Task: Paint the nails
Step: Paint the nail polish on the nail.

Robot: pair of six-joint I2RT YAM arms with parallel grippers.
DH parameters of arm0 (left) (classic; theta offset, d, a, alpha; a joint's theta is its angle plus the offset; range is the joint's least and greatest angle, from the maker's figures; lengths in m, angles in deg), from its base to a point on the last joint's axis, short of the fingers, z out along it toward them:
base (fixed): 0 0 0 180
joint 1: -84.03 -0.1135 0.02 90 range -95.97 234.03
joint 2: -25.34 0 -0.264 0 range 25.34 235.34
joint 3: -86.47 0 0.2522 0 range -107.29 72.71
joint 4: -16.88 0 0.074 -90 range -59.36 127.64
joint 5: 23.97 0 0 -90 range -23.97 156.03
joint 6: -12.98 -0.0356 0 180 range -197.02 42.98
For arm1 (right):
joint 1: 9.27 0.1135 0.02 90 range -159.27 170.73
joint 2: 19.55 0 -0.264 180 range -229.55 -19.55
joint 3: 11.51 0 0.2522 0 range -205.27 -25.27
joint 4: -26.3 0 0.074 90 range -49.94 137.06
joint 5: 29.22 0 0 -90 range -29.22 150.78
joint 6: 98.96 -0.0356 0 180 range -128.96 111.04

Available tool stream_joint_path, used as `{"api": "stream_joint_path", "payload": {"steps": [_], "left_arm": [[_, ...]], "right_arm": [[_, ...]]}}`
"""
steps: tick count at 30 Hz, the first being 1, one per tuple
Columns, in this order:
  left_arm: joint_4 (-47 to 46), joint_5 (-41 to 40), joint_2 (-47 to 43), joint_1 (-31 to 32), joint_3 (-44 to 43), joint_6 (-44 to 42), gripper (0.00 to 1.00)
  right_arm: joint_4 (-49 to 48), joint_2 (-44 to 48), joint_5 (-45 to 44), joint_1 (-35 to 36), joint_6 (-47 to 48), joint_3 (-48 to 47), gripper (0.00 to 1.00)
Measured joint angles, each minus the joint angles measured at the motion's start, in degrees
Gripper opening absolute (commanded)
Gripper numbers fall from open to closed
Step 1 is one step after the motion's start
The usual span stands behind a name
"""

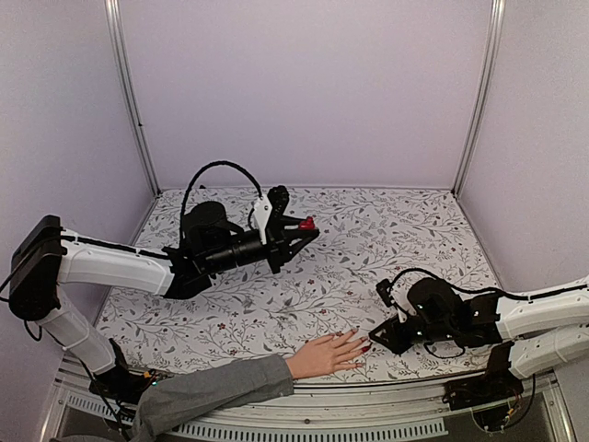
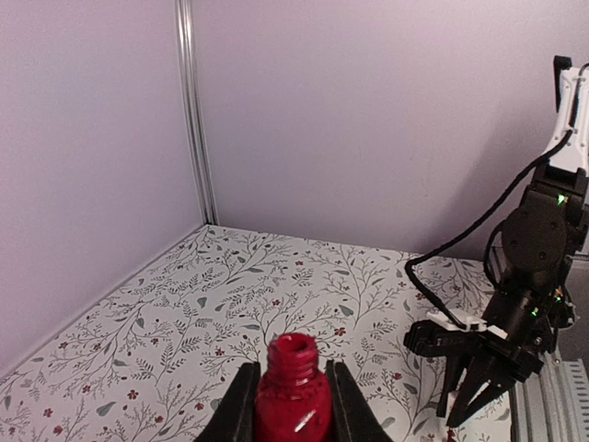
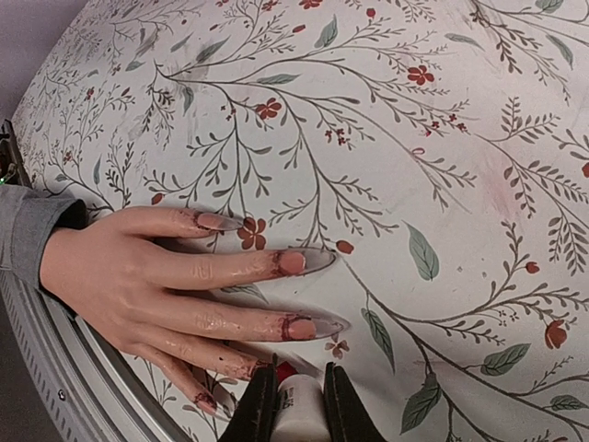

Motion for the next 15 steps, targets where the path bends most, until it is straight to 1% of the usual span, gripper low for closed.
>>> {"api": "stream_joint_path", "payload": {"steps": [15], "left_arm": [[-0.02, 0.0, 0.0, 0.0, 0.0, 0.0, 0.0]], "right_arm": [[1.25, 0.42, -1.77, 0.0, -0.68, 0.0, 0.0]]}}
